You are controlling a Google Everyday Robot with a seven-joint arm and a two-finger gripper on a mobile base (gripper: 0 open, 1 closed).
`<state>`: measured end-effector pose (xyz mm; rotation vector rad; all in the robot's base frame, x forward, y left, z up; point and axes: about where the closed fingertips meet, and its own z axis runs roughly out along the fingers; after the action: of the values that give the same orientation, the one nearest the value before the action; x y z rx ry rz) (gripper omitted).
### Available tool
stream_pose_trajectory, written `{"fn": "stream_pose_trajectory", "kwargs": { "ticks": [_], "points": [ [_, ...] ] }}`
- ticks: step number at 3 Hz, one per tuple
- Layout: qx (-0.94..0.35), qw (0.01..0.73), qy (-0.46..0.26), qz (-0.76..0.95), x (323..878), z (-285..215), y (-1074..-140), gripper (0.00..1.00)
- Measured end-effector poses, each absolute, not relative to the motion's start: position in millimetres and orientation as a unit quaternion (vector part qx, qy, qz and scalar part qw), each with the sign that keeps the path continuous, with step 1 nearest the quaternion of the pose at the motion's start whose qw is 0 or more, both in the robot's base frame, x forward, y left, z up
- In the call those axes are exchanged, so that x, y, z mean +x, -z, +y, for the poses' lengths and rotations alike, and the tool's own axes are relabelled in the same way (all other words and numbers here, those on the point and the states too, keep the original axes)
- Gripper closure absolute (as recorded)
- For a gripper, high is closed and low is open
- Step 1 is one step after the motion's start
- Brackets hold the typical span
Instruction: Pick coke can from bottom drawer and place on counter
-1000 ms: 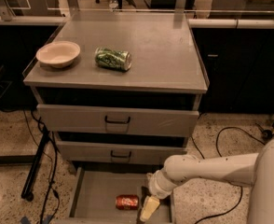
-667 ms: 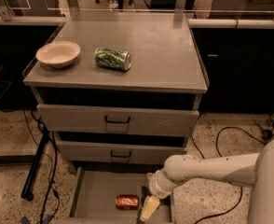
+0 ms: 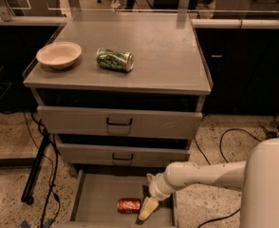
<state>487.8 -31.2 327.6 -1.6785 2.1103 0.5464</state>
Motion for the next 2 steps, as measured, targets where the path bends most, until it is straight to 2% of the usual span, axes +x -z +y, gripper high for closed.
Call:
{"fn": "stream_pose_trajectory", "kwargs": {
  "ticks": [2],
  "points": [
    [-0.598, 0.200, -0.208, 0.748, 487.6, -25.5, -318.5, 0.00]
  ]
}}
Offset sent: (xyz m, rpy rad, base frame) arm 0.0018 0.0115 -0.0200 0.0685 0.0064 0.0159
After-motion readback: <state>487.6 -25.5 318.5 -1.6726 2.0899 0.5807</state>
